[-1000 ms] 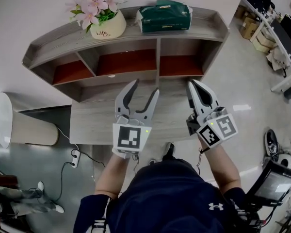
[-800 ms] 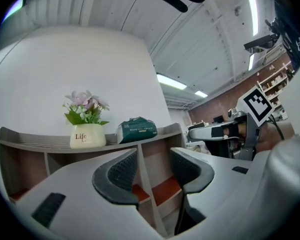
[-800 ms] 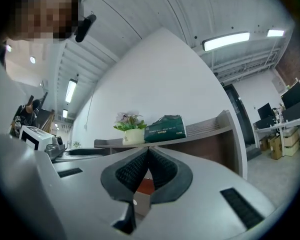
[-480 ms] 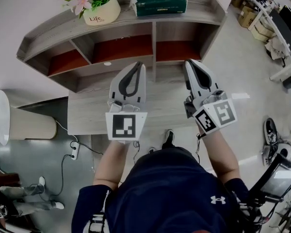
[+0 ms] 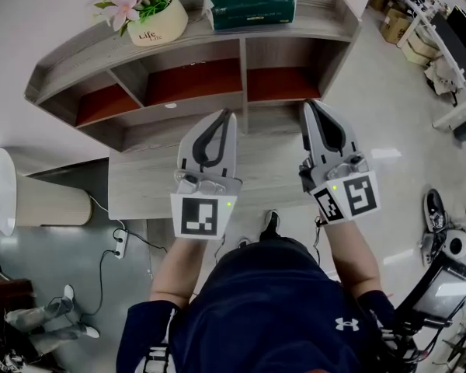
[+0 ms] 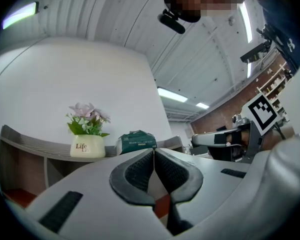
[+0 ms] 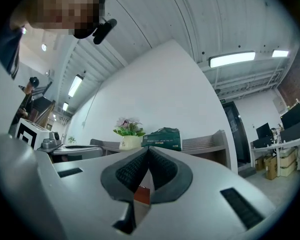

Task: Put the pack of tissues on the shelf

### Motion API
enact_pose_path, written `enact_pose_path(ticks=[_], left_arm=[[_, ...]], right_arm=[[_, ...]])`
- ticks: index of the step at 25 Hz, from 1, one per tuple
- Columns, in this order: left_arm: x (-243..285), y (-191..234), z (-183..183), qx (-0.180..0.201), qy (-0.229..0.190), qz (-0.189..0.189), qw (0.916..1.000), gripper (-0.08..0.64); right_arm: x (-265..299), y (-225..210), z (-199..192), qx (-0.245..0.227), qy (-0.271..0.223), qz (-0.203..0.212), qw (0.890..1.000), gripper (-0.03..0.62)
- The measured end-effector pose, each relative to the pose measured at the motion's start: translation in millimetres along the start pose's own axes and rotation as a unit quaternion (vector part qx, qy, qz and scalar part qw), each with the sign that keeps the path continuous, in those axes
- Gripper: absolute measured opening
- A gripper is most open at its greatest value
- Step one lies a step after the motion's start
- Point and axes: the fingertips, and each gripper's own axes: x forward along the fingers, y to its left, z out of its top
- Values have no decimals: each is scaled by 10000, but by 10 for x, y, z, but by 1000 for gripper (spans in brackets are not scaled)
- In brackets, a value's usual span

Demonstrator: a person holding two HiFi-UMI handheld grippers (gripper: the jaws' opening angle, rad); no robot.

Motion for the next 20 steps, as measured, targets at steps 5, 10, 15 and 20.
enact_pose_path(ticks=[5,10,15,20], left_arm=[[15,-24,35,2,-114,-1,9999,20],[22,-57,22,54,-104,-67,9999,20],[21,-66,49,70,-169,-116,9998,20],[22,-96,101,38,-256,-172,9995,20]], right_arm=[[-15,38,84,-347,-282,-35,9990,9],[-68,114,167,-652,-582,32,9962,9],[-133,244,380,-1012,-1161,83,9880,9],[-138,343,437,-1179,-1287,154,9845,9]])
